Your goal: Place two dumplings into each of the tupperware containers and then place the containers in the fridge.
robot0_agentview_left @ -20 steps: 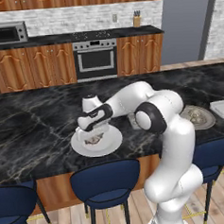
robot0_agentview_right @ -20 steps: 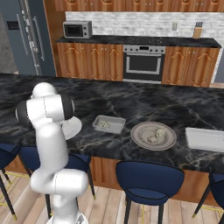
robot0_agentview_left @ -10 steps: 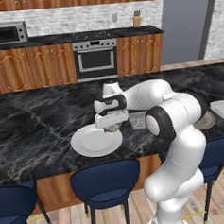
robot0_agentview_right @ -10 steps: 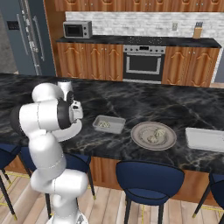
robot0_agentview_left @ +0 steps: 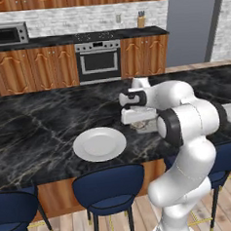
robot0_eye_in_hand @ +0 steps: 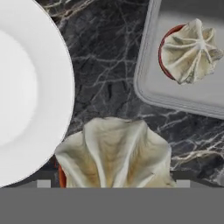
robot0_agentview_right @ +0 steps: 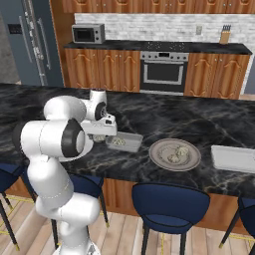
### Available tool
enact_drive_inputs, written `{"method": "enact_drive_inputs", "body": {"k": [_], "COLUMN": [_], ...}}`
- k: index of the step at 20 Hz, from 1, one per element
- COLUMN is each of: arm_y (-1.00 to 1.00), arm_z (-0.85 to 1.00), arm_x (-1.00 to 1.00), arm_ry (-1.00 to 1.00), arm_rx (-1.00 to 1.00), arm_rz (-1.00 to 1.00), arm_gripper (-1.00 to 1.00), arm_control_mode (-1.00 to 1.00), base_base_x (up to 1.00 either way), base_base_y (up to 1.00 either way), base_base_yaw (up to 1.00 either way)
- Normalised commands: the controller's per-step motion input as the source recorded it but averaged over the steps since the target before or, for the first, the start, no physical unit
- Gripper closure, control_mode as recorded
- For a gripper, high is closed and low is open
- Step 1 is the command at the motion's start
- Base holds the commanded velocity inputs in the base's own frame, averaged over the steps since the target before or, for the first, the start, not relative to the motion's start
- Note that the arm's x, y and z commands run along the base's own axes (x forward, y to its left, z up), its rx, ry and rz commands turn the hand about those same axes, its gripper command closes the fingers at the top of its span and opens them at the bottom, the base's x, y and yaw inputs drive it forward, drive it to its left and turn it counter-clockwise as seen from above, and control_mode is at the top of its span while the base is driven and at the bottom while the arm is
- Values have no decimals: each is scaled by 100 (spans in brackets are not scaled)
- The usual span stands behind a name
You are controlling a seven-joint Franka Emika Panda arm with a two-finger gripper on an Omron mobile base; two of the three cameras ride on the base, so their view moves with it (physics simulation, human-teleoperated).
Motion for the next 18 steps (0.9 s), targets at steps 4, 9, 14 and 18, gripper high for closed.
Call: {"method": "enact_drive_inputs", "body": {"k": [4, 9, 14, 18], "arm_y": [-88, -77, -38, -7], "arm_z": [18, 12, -27, -35], "arm_x": [23, 51, 59, 36], "arm_ry": [6, 12, 3, -3], "arm_rx": [2, 5, 0, 0], "arm_rz": [-10, -5, -3, 0], "arm_gripper": [100, 100, 100, 100], "arm_control_mode": [-100, -100, -100, -100], "base_base_x": [0, 0, 0, 0], "base_base_y": [0, 0, 0, 0], "base_base_yaw": [0, 0, 0, 0]}}
